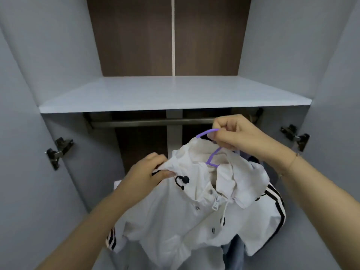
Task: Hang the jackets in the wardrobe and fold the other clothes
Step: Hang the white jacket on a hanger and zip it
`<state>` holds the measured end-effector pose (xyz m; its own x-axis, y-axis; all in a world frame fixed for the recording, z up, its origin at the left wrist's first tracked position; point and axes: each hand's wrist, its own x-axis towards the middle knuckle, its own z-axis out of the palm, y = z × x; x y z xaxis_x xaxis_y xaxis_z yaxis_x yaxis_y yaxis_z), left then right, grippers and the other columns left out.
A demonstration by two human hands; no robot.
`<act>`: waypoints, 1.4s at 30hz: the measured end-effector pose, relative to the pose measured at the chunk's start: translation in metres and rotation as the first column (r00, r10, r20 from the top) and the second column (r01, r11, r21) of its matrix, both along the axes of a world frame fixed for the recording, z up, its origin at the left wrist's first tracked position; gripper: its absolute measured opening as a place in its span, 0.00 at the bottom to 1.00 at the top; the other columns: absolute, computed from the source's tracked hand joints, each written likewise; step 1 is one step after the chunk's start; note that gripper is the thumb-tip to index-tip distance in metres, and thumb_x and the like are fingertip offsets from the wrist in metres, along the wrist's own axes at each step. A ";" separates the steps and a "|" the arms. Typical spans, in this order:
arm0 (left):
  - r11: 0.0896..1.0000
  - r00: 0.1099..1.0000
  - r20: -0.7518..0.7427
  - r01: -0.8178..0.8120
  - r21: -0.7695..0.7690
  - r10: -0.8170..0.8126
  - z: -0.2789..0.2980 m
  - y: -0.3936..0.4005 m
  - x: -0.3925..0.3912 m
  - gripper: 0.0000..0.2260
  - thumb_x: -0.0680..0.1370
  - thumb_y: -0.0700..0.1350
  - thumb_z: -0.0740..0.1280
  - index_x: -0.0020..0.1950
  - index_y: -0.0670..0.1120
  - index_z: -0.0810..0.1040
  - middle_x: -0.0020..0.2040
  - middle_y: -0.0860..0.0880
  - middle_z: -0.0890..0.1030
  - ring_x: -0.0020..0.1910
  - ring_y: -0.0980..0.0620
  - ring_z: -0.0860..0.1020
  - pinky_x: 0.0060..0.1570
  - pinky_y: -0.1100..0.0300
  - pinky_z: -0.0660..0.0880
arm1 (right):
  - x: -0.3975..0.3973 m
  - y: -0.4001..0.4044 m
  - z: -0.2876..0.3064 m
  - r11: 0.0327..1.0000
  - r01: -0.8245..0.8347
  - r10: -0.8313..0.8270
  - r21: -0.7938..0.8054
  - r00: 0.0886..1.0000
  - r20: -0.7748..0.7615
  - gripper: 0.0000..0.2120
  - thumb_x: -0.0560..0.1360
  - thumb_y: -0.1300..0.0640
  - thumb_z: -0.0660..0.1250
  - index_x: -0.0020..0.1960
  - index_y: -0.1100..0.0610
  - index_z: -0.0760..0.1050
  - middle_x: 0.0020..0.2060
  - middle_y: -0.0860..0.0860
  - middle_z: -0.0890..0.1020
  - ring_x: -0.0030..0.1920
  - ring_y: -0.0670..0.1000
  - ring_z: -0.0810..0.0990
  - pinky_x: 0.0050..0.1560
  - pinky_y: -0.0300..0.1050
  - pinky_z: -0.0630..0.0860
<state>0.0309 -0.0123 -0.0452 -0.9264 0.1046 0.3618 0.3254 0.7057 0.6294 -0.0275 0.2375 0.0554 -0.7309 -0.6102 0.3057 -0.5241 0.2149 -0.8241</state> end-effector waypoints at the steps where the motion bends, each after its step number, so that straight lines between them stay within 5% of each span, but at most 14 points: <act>1: 1.000 0.993 0.111 0.029 0.010 -0.030 -0.020 0.001 0.004 0.11 0.76 0.54 0.70 0.38 0.57 0.70 0.38 0.57 0.71 0.35 0.59 0.70 0.37 0.62 0.66 | 0.005 0.003 -0.015 0.998 -0.012 0.011 0.068 1.000 0.013 0.17 0.78 0.63 0.66 0.31 0.57 0.68 0.24 0.48 0.67 0.24 0.42 0.63 0.27 0.29 0.63; 4: 0.935 0.712 0.645 0.044 0.353 -0.277 -0.077 0.002 0.020 0.16 0.73 0.51 0.75 0.54 0.51 0.72 0.49 0.53 0.77 0.46 0.59 0.76 0.46 0.62 0.74 | 0.021 0.007 -0.059 0.982 -0.040 0.023 0.185 0.996 0.092 0.15 0.76 0.65 0.69 0.33 0.61 0.69 0.24 0.47 0.67 0.25 0.42 0.64 0.28 0.29 0.64; 6: 0.627 0.412 0.708 -0.335 0.703 -0.574 -0.112 -0.005 0.025 0.24 0.69 0.43 0.78 0.62 0.46 0.73 0.55 0.44 0.79 0.49 0.47 0.81 0.47 0.53 0.79 | 0.030 0.010 -0.084 0.975 -0.097 0.054 0.198 0.976 0.211 0.13 0.74 0.65 0.71 0.34 0.62 0.71 0.24 0.50 0.69 0.25 0.44 0.66 0.28 0.32 0.65; 8: 0.308 0.358 0.623 -0.635 0.709 -0.696 -0.146 -0.003 0.026 0.19 0.70 0.47 0.75 0.57 0.43 0.76 0.52 0.38 0.80 0.46 0.39 0.81 0.48 0.48 0.78 | 0.041 0.018 -0.104 0.978 -0.132 0.079 0.162 0.952 0.295 0.12 0.73 0.62 0.74 0.36 0.63 0.73 0.27 0.61 0.69 0.28 0.50 0.69 0.30 0.37 0.68; 10: 0.180 0.349 0.661 -0.783 0.595 -0.664 -0.181 0.011 0.023 0.24 0.71 0.54 0.71 0.59 0.38 0.76 0.53 0.35 0.81 0.48 0.37 0.81 0.51 0.46 0.77 | 0.050 0.026 -0.120 0.988 -0.118 0.078 0.098 0.937 0.342 0.12 0.71 0.58 0.75 0.37 0.62 0.75 0.31 0.67 0.70 0.33 0.55 0.73 0.35 0.38 0.72; 18: 0.255 0.435 0.701 -0.716 0.650 -0.566 -0.219 0.089 -0.006 0.11 0.79 0.45 0.66 0.58 0.42 0.81 0.45 0.42 0.86 0.41 0.45 0.85 0.42 0.54 0.78 | 0.078 0.056 -0.177 0.996 -0.042 0.004 0.073 0.890 0.456 0.09 0.70 0.56 0.73 0.37 0.61 0.77 0.30 0.51 0.76 0.31 0.44 0.72 0.36 0.33 0.68; 22: 0.625 0.720 0.689 -0.499 0.601 -0.087 -0.218 0.063 -0.012 0.12 0.72 0.36 0.74 0.51 0.50 0.81 0.45 0.52 0.84 0.44 0.50 0.82 0.38 0.64 0.77 | 0.097 0.065 -0.208 0.996 0.065 -0.086 0.057 0.838 0.538 0.15 0.70 0.55 0.73 0.38 0.67 0.76 0.33 0.65 0.79 0.35 0.52 0.80 0.39 0.39 0.74; 24: 0.749 0.726 0.686 -0.474 0.463 0.036 -0.232 0.045 -0.003 0.11 0.74 0.39 0.74 0.52 0.51 0.79 0.47 0.54 0.82 0.46 0.53 0.80 0.42 0.64 0.75 | 0.102 0.062 -0.217 0.993 0.113 -0.120 0.047 0.825 0.552 0.14 0.71 0.56 0.72 0.36 0.66 0.74 0.31 0.63 0.77 0.34 0.49 0.80 0.39 0.36 0.74; 29: 0.299 0.484 0.857 -0.856 0.422 0.174 -0.263 -0.001 0.014 0.20 0.80 0.44 0.67 0.69 0.38 0.71 0.66 0.37 0.76 0.60 0.40 0.77 0.58 0.50 0.73 | 0.103 0.040 -0.228 0.994 0.103 -0.105 0.033 0.839 0.533 0.10 0.73 0.64 0.71 0.34 0.60 0.74 0.30 0.55 0.74 0.32 0.47 0.74 0.35 0.35 0.73; 32: 0.327 0.565 0.817 -0.755 0.568 -0.113 -0.254 -0.020 0.018 0.25 0.77 0.56 0.67 0.69 0.42 0.74 0.64 0.41 0.78 0.59 0.43 0.79 0.60 0.51 0.74 | 0.097 0.030 -0.226 0.990 0.136 -0.103 -0.023 0.837 0.538 0.12 0.71 0.56 0.71 0.36 0.64 0.75 0.30 0.60 0.73 0.31 0.48 0.74 0.34 0.38 0.75; 34: 0.473 0.538 0.775 -0.615 0.630 -0.332 -0.238 -0.025 0.022 0.31 0.74 0.61 0.69 0.71 0.45 0.72 0.65 0.44 0.79 0.58 0.47 0.80 0.58 0.50 0.76 | 0.091 0.026 -0.223 0.983 0.172 -0.116 -0.059 0.842 0.526 0.12 0.72 0.56 0.70 0.35 0.63 0.75 0.30 0.61 0.72 0.30 0.48 0.74 0.33 0.38 0.75; 37: 0.843 0.452 0.862 -0.352 0.406 -0.227 -0.222 -0.018 0.032 0.50 0.61 0.74 0.71 0.78 0.57 0.59 0.76 0.56 0.65 0.73 0.52 0.67 0.71 0.49 0.66 | 0.083 0.013 -0.220 0.973 0.220 -0.159 -0.070 0.859 0.486 0.12 0.75 0.57 0.69 0.33 0.58 0.74 0.28 0.55 0.71 0.28 0.46 0.72 0.32 0.35 0.73; 40: 0.987 0.697 0.705 0.023 0.160 -0.131 -0.211 0.006 0.051 0.38 0.64 0.78 0.63 0.72 0.68 0.62 0.71 0.68 0.65 0.70 0.60 0.66 0.67 0.58 0.67 | 0.073 -0.005 -0.218 0.957 0.271 -0.194 -0.100 0.860 0.473 0.16 0.75 0.55 0.67 0.33 0.63 0.71 0.25 0.48 0.67 0.25 0.44 0.68 0.29 0.34 0.71; 42: 0.983 0.883 0.467 0.130 -0.131 -0.055 -0.212 0.015 0.060 0.31 0.71 0.71 0.64 0.71 0.60 0.67 0.66 0.61 0.72 0.64 0.57 0.72 0.63 0.58 0.69 | 0.067 -0.015 -0.214 0.951 0.289 -0.217 -0.106 0.874 0.436 0.19 0.76 0.56 0.67 0.35 0.68 0.69 0.23 0.46 0.65 0.24 0.42 0.66 0.29 0.31 0.68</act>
<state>0.0906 0.0025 -0.2571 -0.9675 0.2174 -0.1296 0.0951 0.7869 0.6097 0.0392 0.2221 -0.1591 -0.9346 -0.3551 0.0195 -0.0730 0.1379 -0.9878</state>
